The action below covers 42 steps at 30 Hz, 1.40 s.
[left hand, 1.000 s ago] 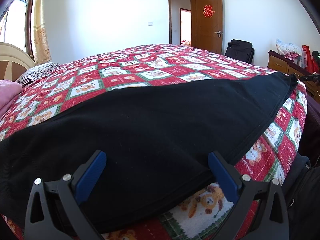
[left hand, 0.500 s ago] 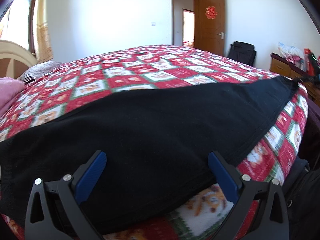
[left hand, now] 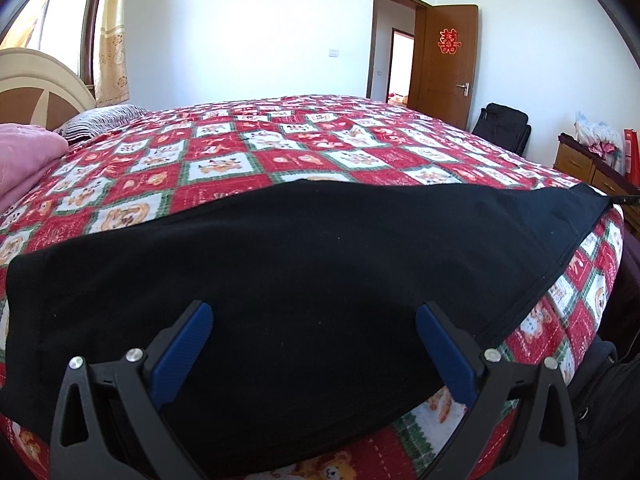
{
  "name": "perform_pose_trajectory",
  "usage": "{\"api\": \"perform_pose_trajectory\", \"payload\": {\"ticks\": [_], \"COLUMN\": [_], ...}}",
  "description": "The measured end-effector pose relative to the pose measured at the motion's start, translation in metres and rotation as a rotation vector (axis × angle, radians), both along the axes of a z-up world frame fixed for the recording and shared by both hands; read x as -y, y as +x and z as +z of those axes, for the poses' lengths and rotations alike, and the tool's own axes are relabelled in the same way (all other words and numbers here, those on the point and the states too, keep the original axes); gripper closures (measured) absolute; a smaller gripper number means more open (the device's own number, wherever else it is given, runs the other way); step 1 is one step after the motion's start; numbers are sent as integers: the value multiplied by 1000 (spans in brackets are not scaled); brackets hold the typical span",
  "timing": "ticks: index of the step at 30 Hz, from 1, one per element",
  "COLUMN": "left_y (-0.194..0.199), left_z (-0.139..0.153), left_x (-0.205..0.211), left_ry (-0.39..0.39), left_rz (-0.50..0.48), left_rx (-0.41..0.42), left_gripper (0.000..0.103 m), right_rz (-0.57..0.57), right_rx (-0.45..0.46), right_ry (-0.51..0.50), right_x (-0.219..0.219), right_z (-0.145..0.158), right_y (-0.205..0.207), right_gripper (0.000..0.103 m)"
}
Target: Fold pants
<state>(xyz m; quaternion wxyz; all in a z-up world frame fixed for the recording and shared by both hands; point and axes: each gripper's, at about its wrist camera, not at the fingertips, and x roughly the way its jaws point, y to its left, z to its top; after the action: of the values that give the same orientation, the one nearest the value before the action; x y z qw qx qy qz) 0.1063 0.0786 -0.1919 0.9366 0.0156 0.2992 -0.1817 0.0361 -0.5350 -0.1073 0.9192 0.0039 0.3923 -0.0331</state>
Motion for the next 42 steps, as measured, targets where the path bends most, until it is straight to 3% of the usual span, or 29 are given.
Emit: {"api": "perform_pose_trajectory", "payload": {"ticks": [2, 3, 8, 13, 16, 18, 19, 22, 26, 31, 33, 34, 35, 37, 40, 42], "left_y": [-1, -1, -2, -3, -3, -3, -3, -3, -4, -4, -4, -4, -4, -4, -4, -4], "left_z": [-1, -1, -3, -4, -4, -4, -4, -5, -5, -6, -6, -6, -6, -7, -7, -7], "left_x": [0, 0, 1, 1, 2, 2, 2, 2, 2, 2, 2, 1, 2, 2, 2, 2], "left_ry": [5, 10, 19, 22, 30, 34, 35, 35, 39, 41, 39, 40, 41, 42, 41, 41], "left_rz": [0, 0, 1, 0, 1, 0, 0, 1, 3, 2, 0, 0, 0, 1, 1, 1], "left_rx": [4, 6, 17, 21, 22, 24, 24, 27, 30, 35, 35, 35, 36, 39, 40, 40], "left_gripper": [0, 0, 0, 0, 0, 0, 0, 0, 0, 0, 0, 0, 0, 0, 0, 0], "right_rz": [-11, -22, -52, -59, -85, -89, -83, -60, -30, -117, -149, -165, -177, -191, -248, -257], "right_rx": [15, 30, 55, -55, -174, -203, -193, -83, 88, -7, -48, -51, -55, -59, -36, 3], "right_ry": [20, 44, 138, 217, 315, 309, 285, 252, 205, 152, 166, 162, 162, 173, 113, 91], "right_x": [4, 8, 15, 13, 18, 15, 11, 0, -10, 6, 18, 20, 23, 27, 30, 27], "right_z": [6, 12, 30, 20, -3, -13, -13, 3, 29, -1, -17, -19, -21, -20, -8, 5], "right_y": [-1, -2, 14, 67, 99, 112, 113, 103, 75, 90, 94, 92, 89, 78, 54, 34], "right_gripper": [29, 26, 27, 51, 54, 85, 95, 98, 98, 97, 84, 70, 61, 58, 44, 44]}}
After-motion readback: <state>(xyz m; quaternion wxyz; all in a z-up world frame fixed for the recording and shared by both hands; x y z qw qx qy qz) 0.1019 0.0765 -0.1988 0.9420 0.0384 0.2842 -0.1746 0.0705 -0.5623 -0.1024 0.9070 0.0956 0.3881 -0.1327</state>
